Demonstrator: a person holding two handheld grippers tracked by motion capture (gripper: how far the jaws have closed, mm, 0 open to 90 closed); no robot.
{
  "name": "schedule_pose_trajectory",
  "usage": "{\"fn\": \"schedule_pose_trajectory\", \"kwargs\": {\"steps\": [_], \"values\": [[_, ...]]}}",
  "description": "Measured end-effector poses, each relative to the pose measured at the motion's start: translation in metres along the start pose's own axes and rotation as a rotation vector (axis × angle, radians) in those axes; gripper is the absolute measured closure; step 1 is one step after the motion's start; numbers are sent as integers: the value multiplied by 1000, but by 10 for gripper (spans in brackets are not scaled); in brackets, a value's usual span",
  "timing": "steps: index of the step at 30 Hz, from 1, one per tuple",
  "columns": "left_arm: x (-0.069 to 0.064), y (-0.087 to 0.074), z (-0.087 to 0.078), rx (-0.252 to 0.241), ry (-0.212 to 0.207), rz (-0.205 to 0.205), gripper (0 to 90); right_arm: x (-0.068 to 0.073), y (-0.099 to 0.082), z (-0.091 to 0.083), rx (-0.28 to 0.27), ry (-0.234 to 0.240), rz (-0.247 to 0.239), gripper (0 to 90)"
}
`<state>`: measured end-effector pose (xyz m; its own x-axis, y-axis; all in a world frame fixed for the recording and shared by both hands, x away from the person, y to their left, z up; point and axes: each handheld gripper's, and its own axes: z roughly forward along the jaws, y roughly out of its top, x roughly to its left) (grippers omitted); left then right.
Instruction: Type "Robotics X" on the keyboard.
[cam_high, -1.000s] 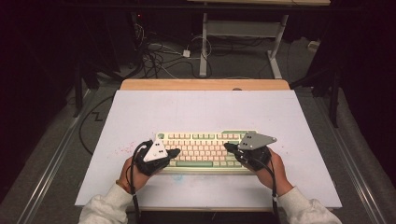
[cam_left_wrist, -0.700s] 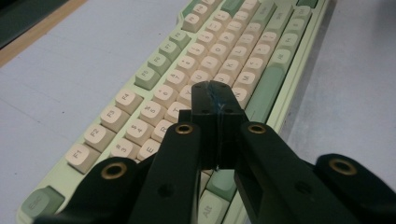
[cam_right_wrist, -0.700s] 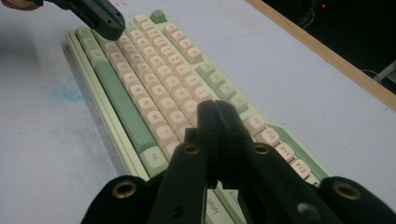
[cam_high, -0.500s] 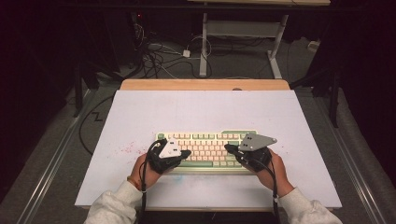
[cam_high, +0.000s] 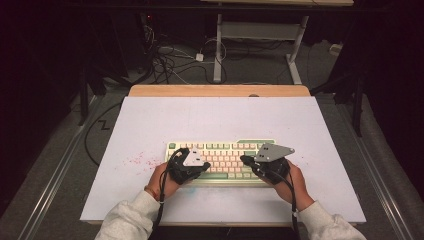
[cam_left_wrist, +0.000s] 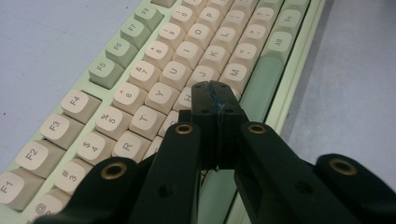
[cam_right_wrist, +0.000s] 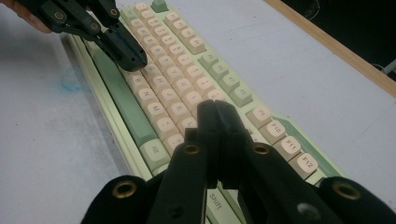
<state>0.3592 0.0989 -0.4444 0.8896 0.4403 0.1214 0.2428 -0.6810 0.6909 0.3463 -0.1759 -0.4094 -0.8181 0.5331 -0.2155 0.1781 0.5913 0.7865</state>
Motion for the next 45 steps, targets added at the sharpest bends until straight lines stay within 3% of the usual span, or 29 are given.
{"fn": "schedule_pose_trajectory", "kwargs": {"steps": [10,33,35,45], "values": [[-1,3,8,27,-10,5,872,-1,-2,2,10,5,-1,900],[0,2,10,35,-7,7,872,0,-1,2,9,4,-7,900],[0,1,13,54,-11,7,874,0,-1,2,10,6,-5,900],[2,2,-1,-1,20,6,874,0,-1,0,8,4,-4,900]]}}
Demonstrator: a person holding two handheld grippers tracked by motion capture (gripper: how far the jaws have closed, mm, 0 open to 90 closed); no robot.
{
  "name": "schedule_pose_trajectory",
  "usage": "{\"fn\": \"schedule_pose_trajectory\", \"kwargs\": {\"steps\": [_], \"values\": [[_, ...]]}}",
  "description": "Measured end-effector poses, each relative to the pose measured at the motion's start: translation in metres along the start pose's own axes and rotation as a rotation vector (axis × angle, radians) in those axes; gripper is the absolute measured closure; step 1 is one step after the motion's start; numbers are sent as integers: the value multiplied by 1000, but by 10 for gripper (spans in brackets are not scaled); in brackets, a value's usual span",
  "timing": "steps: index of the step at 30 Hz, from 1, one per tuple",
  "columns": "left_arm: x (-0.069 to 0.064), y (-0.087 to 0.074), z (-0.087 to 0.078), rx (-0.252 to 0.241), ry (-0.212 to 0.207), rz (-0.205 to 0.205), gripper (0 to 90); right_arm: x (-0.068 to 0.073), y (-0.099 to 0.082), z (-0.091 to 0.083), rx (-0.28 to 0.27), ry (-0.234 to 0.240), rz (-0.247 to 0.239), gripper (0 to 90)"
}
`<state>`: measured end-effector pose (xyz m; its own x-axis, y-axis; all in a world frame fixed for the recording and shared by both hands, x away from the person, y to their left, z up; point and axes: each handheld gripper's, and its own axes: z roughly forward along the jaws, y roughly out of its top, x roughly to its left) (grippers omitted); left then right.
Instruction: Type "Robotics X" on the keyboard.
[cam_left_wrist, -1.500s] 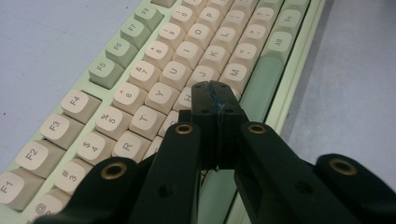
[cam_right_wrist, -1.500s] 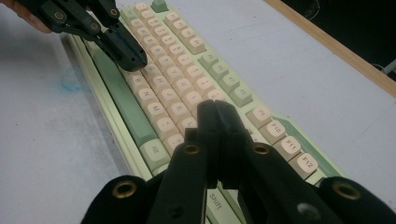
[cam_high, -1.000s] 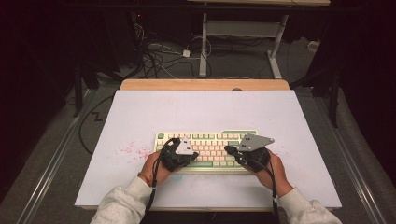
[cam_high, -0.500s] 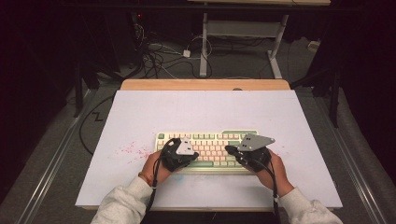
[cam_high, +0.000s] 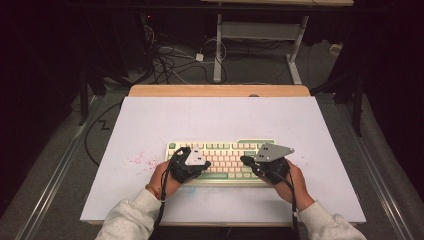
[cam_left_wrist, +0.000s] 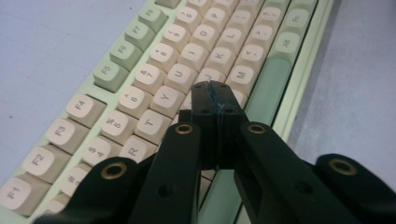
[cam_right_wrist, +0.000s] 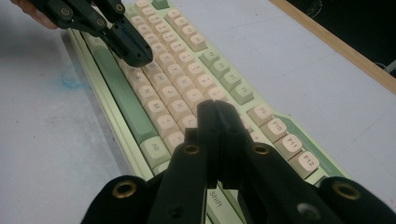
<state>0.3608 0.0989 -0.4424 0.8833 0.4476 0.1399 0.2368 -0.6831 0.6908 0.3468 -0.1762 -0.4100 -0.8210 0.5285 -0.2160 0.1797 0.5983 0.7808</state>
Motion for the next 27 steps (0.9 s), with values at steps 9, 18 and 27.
{"fn": "schedule_pose_trajectory", "kwargs": {"steps": [9,18,27], "values": [[4,-2,-12,-43,17,-4,873,-1,0,-1,-6,-1,2,900],[6,-5,-21,-67,42,-8,872,-2,0,-2,-8,-7,2,900],[9,-11,-31,-97,76,-15,873,-3,1,-3,-10,-10,4,900]]}}
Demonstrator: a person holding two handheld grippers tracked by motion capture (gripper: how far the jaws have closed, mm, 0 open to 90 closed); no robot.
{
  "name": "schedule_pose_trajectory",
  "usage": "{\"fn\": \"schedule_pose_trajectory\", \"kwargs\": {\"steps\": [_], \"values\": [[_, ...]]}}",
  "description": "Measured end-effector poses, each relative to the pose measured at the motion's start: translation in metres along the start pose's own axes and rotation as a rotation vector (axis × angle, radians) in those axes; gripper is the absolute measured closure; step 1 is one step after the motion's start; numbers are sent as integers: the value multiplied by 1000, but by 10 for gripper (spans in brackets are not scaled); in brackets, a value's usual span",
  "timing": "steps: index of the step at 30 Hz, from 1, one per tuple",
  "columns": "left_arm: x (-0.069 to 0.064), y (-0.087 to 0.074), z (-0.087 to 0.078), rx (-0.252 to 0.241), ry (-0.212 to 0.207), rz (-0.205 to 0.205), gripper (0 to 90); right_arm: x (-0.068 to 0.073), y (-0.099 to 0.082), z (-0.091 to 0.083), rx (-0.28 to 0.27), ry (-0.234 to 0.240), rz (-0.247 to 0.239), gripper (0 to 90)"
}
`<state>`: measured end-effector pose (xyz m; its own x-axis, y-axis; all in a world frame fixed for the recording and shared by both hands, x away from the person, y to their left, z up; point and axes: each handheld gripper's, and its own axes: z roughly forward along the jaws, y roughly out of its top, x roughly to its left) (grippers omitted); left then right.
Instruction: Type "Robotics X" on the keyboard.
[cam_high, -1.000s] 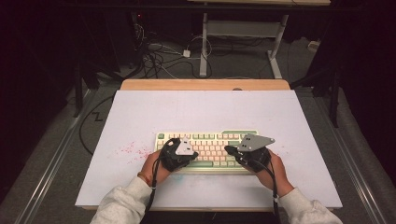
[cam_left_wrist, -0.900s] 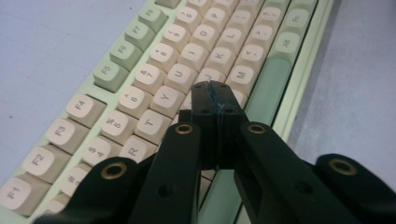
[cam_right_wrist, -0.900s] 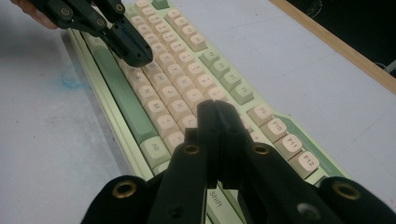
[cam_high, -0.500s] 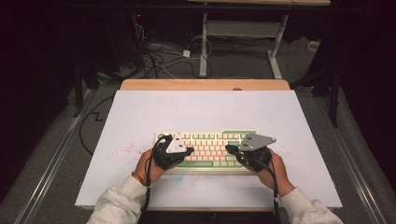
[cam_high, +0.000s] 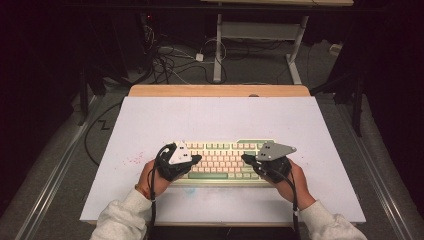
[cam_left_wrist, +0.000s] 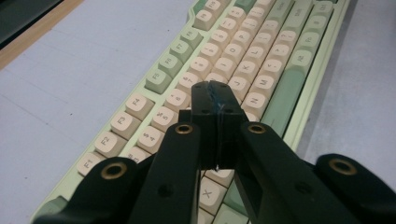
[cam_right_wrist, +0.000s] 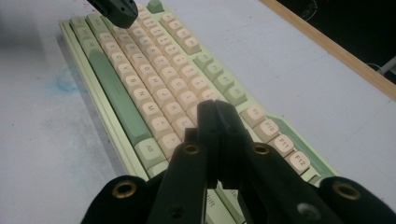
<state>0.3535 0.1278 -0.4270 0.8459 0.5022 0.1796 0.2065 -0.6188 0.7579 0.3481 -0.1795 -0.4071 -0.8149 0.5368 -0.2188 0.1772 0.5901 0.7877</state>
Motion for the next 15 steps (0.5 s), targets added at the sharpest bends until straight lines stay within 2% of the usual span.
{"fn": "schedule_pose_trajectory", "kwargs": {"steps": [7,15], "values": [[-1,-6,-9,-8,21,13,873,-1,0,1,-1,2,10,900],[2,-24,-26,-19,61,-11,873,-3,2,7,1,10,17,900]]}}
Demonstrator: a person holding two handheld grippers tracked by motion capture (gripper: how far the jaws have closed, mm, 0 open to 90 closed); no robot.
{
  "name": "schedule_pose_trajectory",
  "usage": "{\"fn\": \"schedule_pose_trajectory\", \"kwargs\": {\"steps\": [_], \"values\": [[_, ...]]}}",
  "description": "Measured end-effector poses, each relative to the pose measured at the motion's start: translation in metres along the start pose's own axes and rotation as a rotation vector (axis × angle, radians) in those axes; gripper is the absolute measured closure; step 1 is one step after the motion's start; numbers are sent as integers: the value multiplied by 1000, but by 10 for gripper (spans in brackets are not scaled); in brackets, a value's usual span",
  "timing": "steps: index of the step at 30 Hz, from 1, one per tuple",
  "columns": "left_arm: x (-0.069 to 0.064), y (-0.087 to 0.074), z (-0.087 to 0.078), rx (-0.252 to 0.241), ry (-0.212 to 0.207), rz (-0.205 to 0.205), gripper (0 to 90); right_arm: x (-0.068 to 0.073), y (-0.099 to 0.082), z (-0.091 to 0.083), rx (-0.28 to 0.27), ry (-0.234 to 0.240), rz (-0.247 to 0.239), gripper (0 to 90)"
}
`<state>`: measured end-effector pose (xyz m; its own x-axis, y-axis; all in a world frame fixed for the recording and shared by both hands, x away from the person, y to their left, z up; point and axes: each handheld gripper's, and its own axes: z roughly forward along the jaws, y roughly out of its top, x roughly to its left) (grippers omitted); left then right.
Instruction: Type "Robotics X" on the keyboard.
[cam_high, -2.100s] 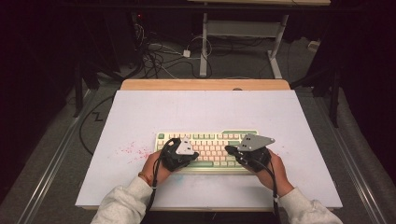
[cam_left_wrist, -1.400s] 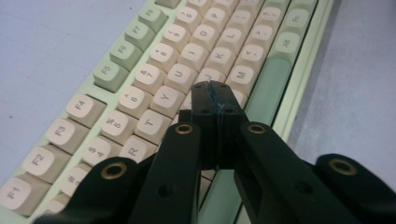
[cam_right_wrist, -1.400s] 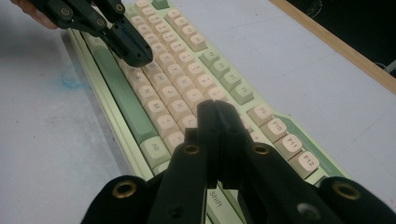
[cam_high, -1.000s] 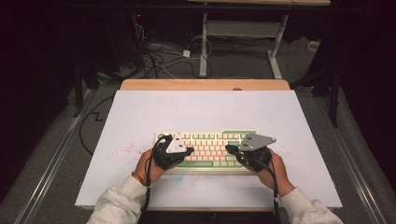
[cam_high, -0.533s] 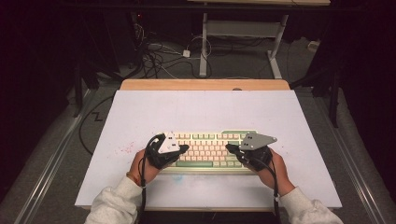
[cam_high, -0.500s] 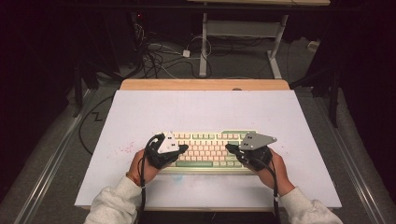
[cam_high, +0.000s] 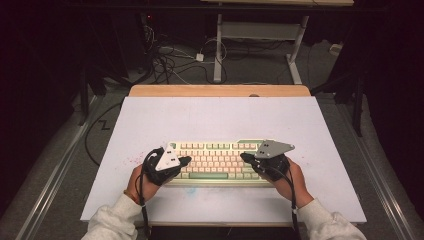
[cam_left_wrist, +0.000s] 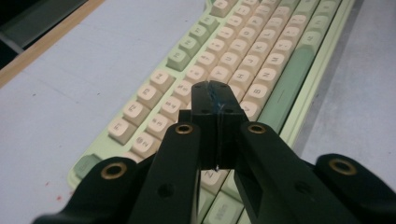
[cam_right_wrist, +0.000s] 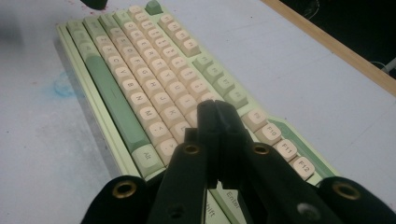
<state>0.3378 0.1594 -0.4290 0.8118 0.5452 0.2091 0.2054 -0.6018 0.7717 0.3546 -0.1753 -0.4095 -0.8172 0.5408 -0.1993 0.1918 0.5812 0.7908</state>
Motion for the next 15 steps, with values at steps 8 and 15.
{"fn": "schedule_pose_trajectory", "kwargs": {"steps": [8,15], "values": [[6,-18,-18,-23,35,-32,873,0,3,11,14,6,-5,900],[5,-30,-27,-19,49,-48,873,2,10,26,28,15,-14,900]]}}
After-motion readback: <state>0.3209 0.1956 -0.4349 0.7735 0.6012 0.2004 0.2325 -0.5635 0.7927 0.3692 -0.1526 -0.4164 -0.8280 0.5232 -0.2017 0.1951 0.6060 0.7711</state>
